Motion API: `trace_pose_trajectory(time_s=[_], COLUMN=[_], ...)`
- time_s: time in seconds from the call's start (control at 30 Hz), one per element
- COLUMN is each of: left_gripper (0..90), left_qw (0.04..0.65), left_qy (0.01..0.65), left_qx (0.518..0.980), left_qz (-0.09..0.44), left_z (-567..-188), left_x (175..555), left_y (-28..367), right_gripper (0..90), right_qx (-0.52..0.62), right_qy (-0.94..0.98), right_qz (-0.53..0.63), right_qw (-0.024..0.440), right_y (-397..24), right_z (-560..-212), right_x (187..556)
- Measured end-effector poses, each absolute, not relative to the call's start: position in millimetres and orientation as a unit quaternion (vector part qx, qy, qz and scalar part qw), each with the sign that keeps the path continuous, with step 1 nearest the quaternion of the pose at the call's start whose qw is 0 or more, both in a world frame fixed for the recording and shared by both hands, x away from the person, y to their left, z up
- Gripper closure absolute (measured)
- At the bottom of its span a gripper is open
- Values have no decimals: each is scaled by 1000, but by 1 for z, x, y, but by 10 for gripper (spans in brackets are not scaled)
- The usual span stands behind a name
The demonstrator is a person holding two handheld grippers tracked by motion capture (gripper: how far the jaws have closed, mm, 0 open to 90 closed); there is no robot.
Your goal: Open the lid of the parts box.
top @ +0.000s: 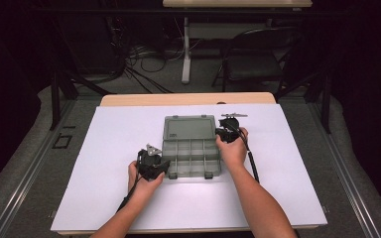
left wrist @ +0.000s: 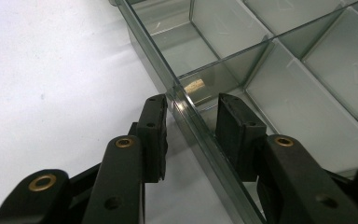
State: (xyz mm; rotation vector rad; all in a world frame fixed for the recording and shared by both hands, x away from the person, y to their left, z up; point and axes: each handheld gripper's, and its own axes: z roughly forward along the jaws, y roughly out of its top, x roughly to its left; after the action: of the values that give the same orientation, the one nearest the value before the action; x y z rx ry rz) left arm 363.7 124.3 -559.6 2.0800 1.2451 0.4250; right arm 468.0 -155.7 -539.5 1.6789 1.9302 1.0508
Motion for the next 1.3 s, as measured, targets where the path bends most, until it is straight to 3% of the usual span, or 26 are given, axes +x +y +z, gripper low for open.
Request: trace_pose_trajectory(time_s=[0.17, 0.53, 0.73, 0.97, 1.3], left_gripper=[632, 633, 628, 465, 398], left_qw=[334, 336, 336, 354, 426], left_qy=[476, 479, 478, 467, 425], left_qx=[796, 793, 796, 798, 787], left_qz=[165, 169, 158, 139, 136], left_z=[-560, -560, -559, -553, -518], left_x=[363, 363, 365, 364, 353], left_y=[124, 123, 125, 132, 154], right_gripper=[874, 603, 538, 498, 424], right_qx=[595, 577, 562, 531, 469], right_qy=[686, 691, 701, 720, 747], right_qz=[373, 388, 385, 382, 395], right_qw=[190, 199, 212, 230, 256], right_y=[-155, -153, -153, -154, -157], right_z=[-540, -536, -532, -521, -498], right_x=[468, 462, 457, 445, 408])
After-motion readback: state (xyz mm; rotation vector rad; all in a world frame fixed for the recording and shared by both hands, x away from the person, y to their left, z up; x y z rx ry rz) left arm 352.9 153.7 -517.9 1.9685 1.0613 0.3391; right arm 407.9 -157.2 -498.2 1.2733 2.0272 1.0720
